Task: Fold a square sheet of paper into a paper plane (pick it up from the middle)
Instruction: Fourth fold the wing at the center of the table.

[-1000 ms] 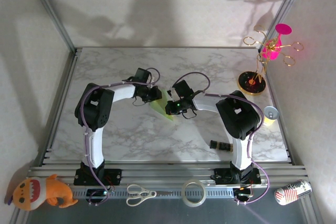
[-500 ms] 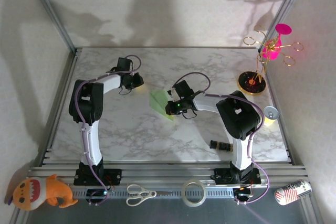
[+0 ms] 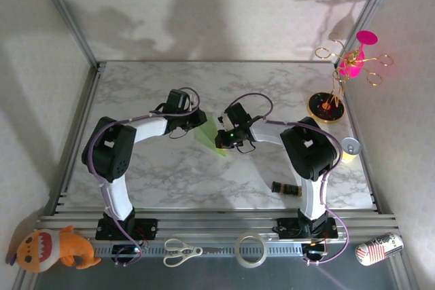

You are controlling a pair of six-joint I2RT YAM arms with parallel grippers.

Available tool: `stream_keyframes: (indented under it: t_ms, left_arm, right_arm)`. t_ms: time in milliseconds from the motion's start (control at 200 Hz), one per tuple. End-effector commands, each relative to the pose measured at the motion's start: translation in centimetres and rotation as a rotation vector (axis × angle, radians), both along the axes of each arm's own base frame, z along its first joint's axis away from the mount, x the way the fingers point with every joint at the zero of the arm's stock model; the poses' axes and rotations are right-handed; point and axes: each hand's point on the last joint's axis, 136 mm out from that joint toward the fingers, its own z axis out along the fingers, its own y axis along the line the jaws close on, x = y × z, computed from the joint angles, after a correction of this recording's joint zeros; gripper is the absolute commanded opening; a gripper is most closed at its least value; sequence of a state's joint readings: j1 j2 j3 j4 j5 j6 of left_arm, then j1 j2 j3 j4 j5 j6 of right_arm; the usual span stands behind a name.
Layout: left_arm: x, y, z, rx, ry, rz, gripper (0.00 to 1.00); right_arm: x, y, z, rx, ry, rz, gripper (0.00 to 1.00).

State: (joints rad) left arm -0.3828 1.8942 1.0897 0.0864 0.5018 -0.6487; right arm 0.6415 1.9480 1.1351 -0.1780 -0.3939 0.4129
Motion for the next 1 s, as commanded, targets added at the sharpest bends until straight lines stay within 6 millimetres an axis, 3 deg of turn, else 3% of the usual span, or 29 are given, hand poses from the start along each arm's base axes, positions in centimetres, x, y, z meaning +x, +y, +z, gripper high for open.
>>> stream_keyframes:
  t_ms: [0, 230, 315, 476, 781, 996]
  left_arm:
    - [0.4, -0.3, -1.8, -0.012, 0.042, 0.027, 0.1]
    - [-0.2, 0.2, -4.4, 0.056, 0.099, 0.036, 0.07]
    - [-0.5, 0.7, -5.2, 0.089, 0.117, 0.044, 0.07]
    - [-1.0, 1.1, -5.9, 0.113, 0.14, 0.052, 0.07]
    - [-1.6, 1.6, -6.8, 0.142, 0.177, 0.075, 0.06]
    - [-2.1, 2.6, -7.8, 0.201, 0.216, 0.107, 0.06]
  right_arm:
    - [-0.6, -0.8, -0.3, 0.002, 0.066, -0.015, 0.0]
    - [1.6, 2.6, 5.7, 0.21, -0.037, 0.031, 0.0]
    - [2.4, 3.1, 6.6, 0.232, -0.066, 0.024, 0.0]
    - [3.8, 2.7, 4.2, 0.146, -0.042, -0.033, 0.0]
    - [2.7, 3.4, 1.1, 0.092, 0.03, 0.01, 0.0]
    - [2.1, 1.9, -1.3, 0.003, 0.062, -0.012, 0.0]
